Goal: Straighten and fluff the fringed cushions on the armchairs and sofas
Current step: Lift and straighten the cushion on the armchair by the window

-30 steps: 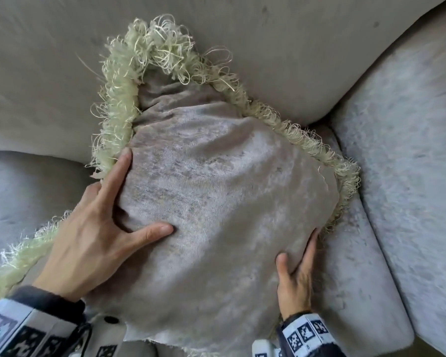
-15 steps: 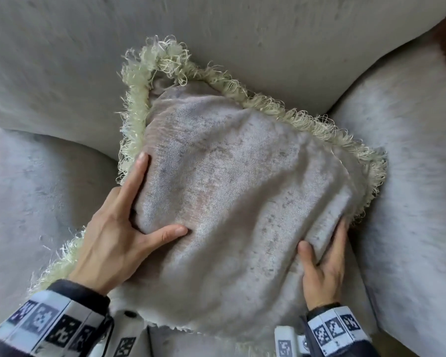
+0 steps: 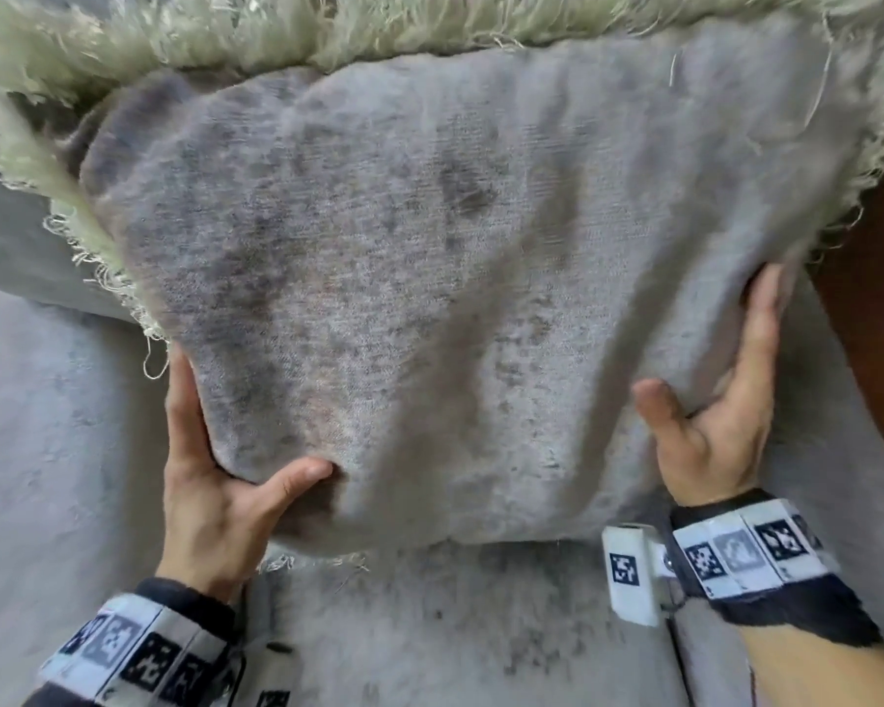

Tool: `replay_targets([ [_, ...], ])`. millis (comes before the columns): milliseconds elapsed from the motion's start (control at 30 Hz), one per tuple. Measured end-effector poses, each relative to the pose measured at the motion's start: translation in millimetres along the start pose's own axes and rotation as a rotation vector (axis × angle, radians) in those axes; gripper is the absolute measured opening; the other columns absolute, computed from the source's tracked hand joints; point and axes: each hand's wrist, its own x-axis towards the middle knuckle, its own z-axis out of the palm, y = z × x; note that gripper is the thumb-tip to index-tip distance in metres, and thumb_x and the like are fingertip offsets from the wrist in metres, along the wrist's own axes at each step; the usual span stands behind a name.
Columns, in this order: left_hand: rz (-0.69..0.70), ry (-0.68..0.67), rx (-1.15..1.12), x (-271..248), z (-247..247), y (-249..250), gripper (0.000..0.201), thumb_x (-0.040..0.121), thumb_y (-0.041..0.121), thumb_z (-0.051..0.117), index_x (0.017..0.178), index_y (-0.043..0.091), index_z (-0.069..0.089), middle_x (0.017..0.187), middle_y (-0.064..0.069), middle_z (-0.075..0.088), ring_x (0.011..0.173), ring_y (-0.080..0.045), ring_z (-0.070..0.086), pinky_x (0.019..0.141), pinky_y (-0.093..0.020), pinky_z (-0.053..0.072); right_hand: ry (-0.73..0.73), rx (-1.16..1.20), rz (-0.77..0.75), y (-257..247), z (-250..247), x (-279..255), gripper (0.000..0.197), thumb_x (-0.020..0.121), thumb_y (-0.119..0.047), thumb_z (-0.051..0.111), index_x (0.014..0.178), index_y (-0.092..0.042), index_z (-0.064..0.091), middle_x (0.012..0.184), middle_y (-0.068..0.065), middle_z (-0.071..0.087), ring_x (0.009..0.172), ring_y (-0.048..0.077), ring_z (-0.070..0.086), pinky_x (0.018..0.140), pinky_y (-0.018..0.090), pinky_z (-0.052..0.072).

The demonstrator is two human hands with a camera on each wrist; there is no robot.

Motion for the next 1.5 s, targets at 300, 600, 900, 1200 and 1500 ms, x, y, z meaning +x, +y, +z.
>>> replay_targets([
  [300, 0.008, 0.142, -0.053, 25.1, 38.0, -48.2, 0.125, 0.058, 0.044, 0.081, 0.159, 0.011, 0.016, 0.162, -0.007, 0.031, 0.148, -0.01, 0.031, 0.124, -0.029, 0.023, 0.013, -0.068, -0.01, 54.0, 25.0, 16.0, 0.106, 0.084, -0.074, 0.055, 0.154, -0.008, 0.012, 0.161, -0.005, 0.019, 0.152, 0.023, 0.023, 0.122, 0.052, 0.023],
  [600, 0.058, 0.111, -0.01, 27.0, 37.5, -48.4, 0.12, 0.073, 0.048, 0.076, 0.156, -0.006, 0.008, 0.159, -0.003, 0.018, 0.153, -0.012, 0.019, 0.127, -0.03, 0.014, -0.034, -0.094, 0.009, 61.2, 27.7, -1.5, 0.116, 0.088, -0.07, 0.053, 0.148, 0.02, 0.014, 0.159, 0.031, 0.019, 0.151, 0.038, 0.023, 0.123, 0.048, 0.022],
  [900, 0.06, 0.119, -0.003, 24.3, 39.0, -60.2, 0.119, 0.074, 0.056, 0.079, 0.157, 0.012, 0.007, 0.163, -0.006, 0.018, 0.156, -0.028, 0.017, 0.126, -0.051, 0.015, -0.051, -0.073, -0.006, 68.1, 27.8, -4.2, 0.117, 0.088, -0.07, 0.053, 0.149, 0.02, 0.011, 0.16, 0.026, 0.017, 0.152, 0.037, 0.021, 0.123, 0.049, 0.02],
  [1200, -0.056, 0.218, 0.003, 11.2, 29.7, -47.3, 0.101, 0.07, 0.061, 0.083, 0.151, 0.044, 0.026, 0.159, -0.008, 0.029, 0.148, -0.025, 0.036, 0.118, -0.05, 0.036, -0.004, -0.1, 0.094, 67.0, 7.4, -16.8, 0.101, 0.086, -0.067, 0.061, 0.158, -0.01, 0.019, 0.149, 0.006, 0.033, 0.143, 0.033, 0.036, 0.114, 0.055, 0.035],
  [1500, 0.043, 0.301, 0.239, -14.2, 26.6, 28.2, 0.06, 0.087, 0.037, 0.071, 0.14, 0.025, 0.046, 0.135, -0.012, 0.042, 0.126, -0.021, 0.051, 0.108, -0.035, 0.045, 0.001, -0.154, 0.084, 3.2, -21.3, -17.4, 0.068, 0.088, -0.044, 0.066, 0.142, -0.005, 0.052, 0.118, 0.008, 0.047, 0.104, 0.03, 0.058, 0.095, 0.037, 0.051],
])
